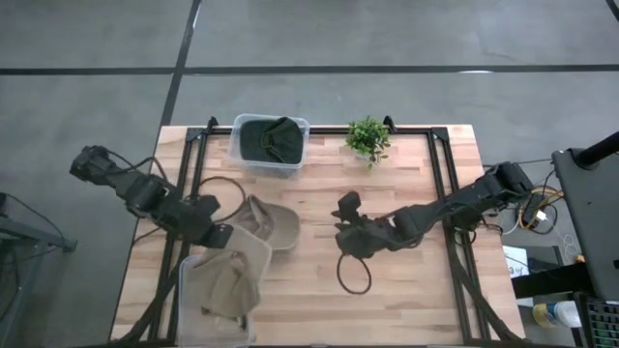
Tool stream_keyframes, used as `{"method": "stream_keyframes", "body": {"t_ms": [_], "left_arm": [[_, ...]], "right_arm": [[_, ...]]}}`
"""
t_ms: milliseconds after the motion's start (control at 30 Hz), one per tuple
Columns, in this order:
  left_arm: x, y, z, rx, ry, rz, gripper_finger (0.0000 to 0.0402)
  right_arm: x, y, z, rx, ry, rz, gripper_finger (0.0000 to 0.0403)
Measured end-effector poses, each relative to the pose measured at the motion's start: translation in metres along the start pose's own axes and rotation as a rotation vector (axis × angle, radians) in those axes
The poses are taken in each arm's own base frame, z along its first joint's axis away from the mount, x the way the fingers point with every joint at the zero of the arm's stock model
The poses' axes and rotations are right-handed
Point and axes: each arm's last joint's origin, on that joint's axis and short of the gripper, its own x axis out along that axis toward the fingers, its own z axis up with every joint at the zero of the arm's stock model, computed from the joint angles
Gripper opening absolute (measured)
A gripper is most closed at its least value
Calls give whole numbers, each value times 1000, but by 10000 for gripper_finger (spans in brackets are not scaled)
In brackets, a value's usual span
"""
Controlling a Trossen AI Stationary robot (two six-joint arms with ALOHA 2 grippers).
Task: Pick & Place hat
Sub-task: Put the top brown cap in the bottom transparent bin
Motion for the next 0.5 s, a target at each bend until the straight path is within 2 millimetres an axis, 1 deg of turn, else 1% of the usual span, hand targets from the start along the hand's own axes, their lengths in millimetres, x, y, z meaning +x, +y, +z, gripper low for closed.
{"method": "stream_keyframes", "body": {"t_ms": [167, 300, 400, 500], "left_arm": [[0, 7, -14, -106, 87, 74, 4], [3, 10, -24, -167, 101, 126, 4], [8, 10, -28, -220, 82, 157, 4], [17, 6, -30, -239, 48, 189, 7]], "right_arm": [[18, -3, -20, 14, 79, -5, 177], [30, -5, -34, 19, 133, -5, 176], [34, -6, -39, 23, 154, -5, 178], [35, -7, -40, 27, 155, -6, 177]]}}
